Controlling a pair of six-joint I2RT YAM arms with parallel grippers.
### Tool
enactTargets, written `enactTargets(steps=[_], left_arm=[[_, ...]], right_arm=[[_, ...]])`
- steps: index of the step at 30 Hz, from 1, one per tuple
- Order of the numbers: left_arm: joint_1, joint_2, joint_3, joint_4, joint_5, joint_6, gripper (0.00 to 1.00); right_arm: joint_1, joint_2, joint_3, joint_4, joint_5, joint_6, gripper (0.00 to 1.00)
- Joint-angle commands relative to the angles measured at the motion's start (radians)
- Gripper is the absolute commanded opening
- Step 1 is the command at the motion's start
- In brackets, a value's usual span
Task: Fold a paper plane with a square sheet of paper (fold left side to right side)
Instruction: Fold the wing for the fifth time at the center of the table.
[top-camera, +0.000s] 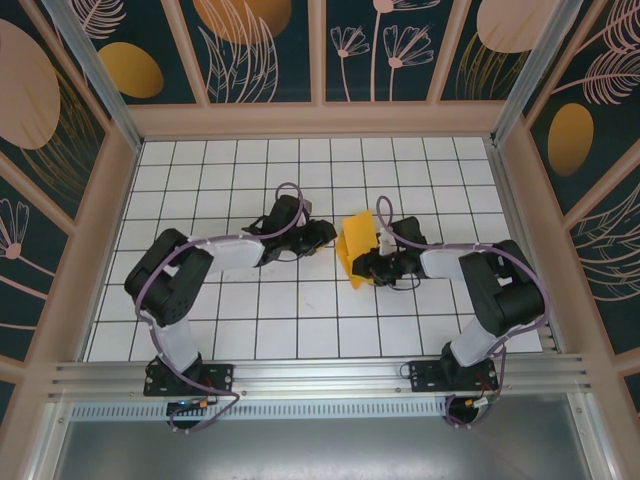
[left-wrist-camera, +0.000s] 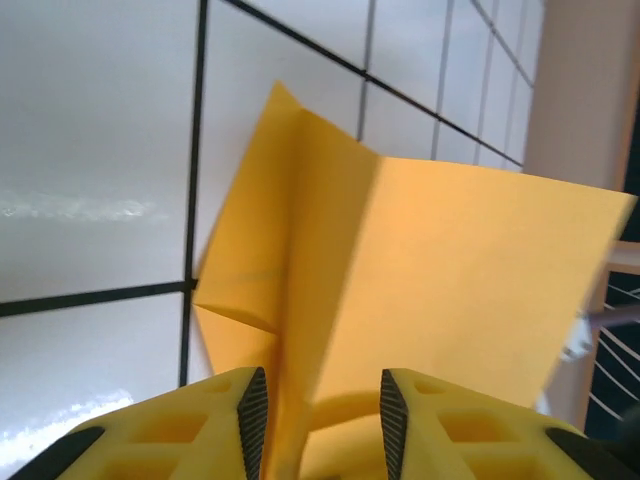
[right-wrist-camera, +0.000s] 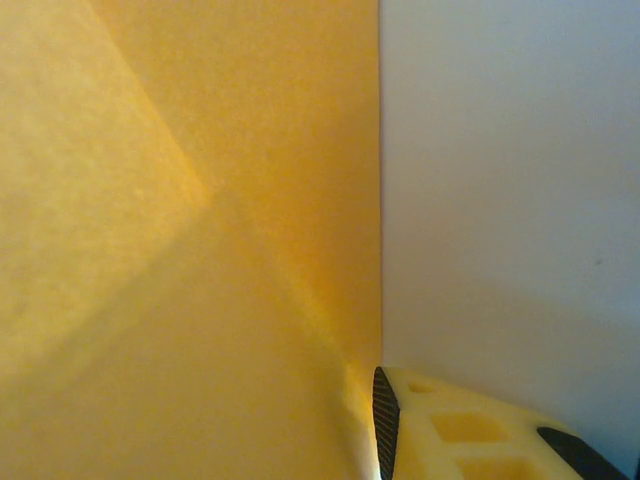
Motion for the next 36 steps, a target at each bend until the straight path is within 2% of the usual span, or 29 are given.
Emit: enactTargets(steps=[1, 4, 8, 11, 15, 23, 26, 36], left_arm=[[-0.004, -0.023, -0.039, -0.054, 0.023, 0.019, 0.3], [-0.017, -0.015, -0.086, 0.038, 0.091, -0.036, 0.26], [-0.058, 0.031, -0.098, 0.177, 0.161, -0.123, 0.27], [-0.086, 0.068, -0.091, 0.245, 0.175, -0.166, 0.3], [-0.099, 0.099, -0.083, 0.261, 0.165, -0.183, 0.35], [-0.099, 0.117, -0.083, 0.211, 0.106, -0.178, 0.42], [-0.099, 0.108, -0.08, 0.177, 0.072, -0.166, 0.45], [-0.096, 0.08, -0.071, 0.162, 0.046, -0.152, 0.45]], right_arm=[[-0.028, -0.045, -0.019, -0.002, -0.036, -0.031, 0.36], [-0.049, -0.073, -0.032, 0.02, -0.059, -0.029, 0.39], [-0.064, -0.102, -0.051, 0.057, -0.082, -0.012, 0.4], [-0.069, -0.104, -0.056, 0.058, -0.077, -0.011, 0.36], [-0.067, -0.094, -0.059, 0.053, -0.078, -0.014, 0.26], [-0.066, -0.089, -0.062, 0.059, -0.08, -0.009, 0.14], [-0.065, -0.089, -0.06, 0.054, -0.078, -0.012, 0.14], [-0.059, -0.082, -0.055, 0.044, -0.059, -0.015, 0.14]])
